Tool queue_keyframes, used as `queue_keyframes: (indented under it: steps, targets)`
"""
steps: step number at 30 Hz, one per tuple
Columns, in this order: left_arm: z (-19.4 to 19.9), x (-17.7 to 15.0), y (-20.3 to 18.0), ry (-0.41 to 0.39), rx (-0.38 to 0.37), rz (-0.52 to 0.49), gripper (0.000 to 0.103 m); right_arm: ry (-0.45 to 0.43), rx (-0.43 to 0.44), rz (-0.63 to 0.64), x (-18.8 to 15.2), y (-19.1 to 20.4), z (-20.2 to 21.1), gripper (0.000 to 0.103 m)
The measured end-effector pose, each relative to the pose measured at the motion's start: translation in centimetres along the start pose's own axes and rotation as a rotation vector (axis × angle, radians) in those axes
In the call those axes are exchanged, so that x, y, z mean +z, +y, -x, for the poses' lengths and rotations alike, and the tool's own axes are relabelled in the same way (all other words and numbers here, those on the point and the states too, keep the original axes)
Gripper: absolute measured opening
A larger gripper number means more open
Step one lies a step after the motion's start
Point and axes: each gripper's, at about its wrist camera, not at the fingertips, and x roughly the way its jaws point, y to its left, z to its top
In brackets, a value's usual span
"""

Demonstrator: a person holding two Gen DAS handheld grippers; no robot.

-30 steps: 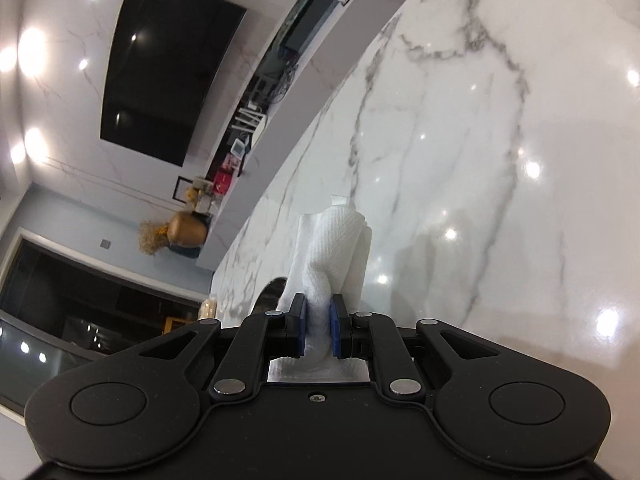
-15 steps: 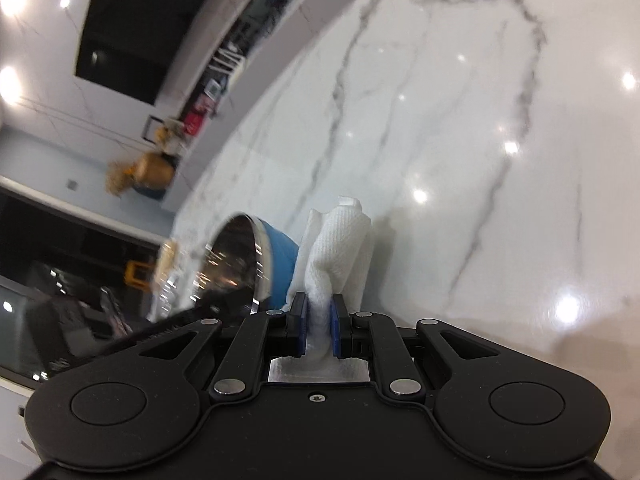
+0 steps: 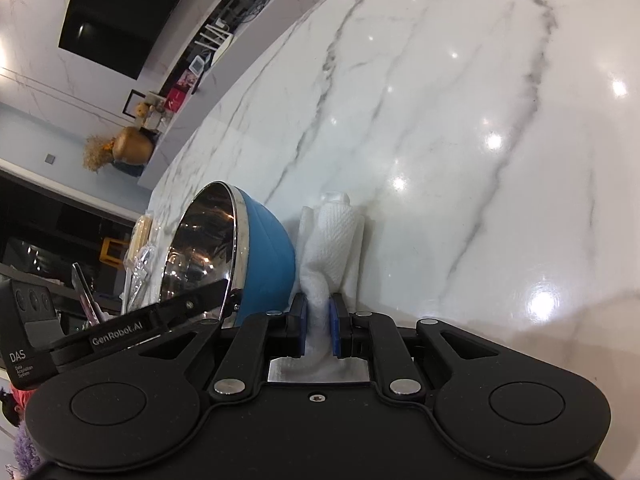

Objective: Clean bowl
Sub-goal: 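Wipe the blue bowl exterior with the cloth in the right gripper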

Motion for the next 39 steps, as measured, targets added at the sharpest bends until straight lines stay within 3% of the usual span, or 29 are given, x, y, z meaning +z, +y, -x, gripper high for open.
queue_keyframes:
  steps: [6, 12, 15, 23, 32, 39]
  targets:
    - [0.4, 0.1, 0.7, -0.021, -0.017, -0.006, 0.013, -0.046, 0.025, -0.013, 0.3, -0.1, 1.1, 0.011]
    - [0.4, 0.2, 1.1, -0.027, -0.031, -0.020, 0.013, -0.182, 0.146, -0.069, 0.8, -0.8, 3.4, 0.011]
    - [0.3, 0.2, 0.9, -0.024, -0.051, -0.037, 0.013, -0.188, 0.164, -0.068, 0.9, -0.9, 3.4, 0.011]
    - [0.0, 0.4, 0.4, -0.034, -0.052, -0.053, 0.013, -0.115, 0.083, -0.079, 0.6, -1.3, 2.1, 0.011]
    - [0.0, 0.2, 0.3, -0.037, -0.041, -0.023, 0.013, -0.025, -0.030, 0.014, -0.4, 0.0, 0.0, 0.011]
    - [-0.4, -0.5, -0.2, -0.014, -0.026, 0.031, 0.031, -0.023, -0.034, 0.019, -0.4, 0.2, -0.1, 0.011]
